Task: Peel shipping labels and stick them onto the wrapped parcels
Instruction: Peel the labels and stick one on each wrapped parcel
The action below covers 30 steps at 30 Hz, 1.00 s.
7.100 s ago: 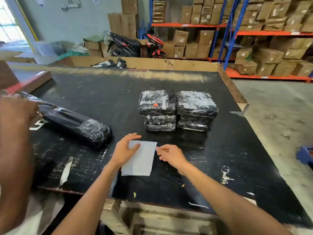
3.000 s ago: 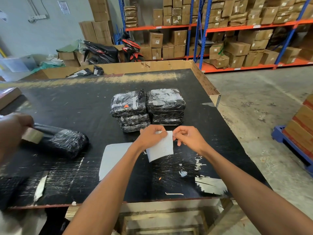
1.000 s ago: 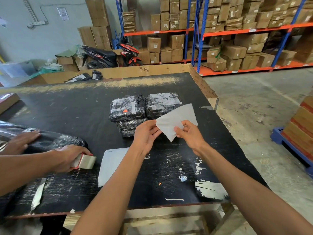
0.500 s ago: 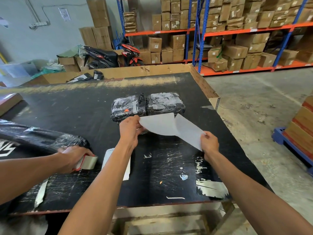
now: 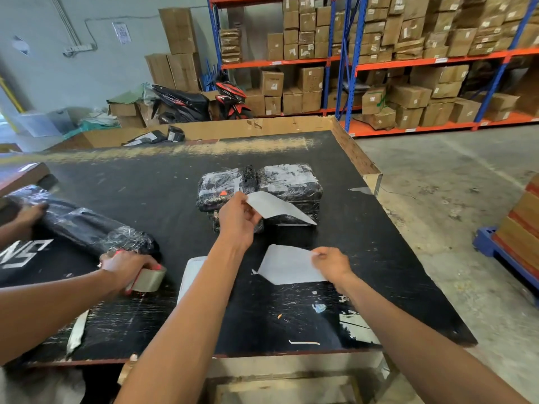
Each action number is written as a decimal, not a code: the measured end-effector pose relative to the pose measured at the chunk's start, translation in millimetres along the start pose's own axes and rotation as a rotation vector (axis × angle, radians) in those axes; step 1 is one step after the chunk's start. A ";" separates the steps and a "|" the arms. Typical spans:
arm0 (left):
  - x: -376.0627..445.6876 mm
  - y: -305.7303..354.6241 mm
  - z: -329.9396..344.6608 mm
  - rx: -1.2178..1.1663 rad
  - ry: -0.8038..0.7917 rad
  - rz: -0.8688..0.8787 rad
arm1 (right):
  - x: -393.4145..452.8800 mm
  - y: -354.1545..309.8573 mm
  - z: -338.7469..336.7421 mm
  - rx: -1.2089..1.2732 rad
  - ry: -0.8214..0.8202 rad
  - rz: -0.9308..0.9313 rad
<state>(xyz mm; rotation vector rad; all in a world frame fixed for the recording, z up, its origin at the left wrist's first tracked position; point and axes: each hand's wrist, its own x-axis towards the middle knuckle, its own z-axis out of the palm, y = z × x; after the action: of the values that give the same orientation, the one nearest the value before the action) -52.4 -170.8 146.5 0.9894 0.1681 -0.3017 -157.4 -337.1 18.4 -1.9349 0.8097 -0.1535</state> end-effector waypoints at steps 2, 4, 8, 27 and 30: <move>-2.0 -4.6 5.6 0.029 -0.001 -0.011 | 0.3 -3.2 7.5 0.030 -0.044 -0.009; -3.0 -8.6 8.4 0.046 0.002 -0.019 | 1.9 -5.0 9.0 0.204 -0.152 0.035; -1.5 -12.1 9.3 0.046 0.027 -0.043 | 3.2 -4.6 -11.2 0.213 0.005 -0.037; -20.9 -32.9 39.2 0.132 0.061 0.038 | 2.4 -45.7 -77.1 0.392 0.066 -0.289; -18.2 -44.9 40.2 0.474 -0.005 0.062 | 5.8 -51.7 -87.5 0.479 -0.029 -0.268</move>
<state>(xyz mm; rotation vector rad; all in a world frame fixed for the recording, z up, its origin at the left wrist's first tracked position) -84.1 -224.5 137.6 1.4597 0.0606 -0.2929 -166.5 -391.5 103.9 -1.5743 0.4383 -0.4389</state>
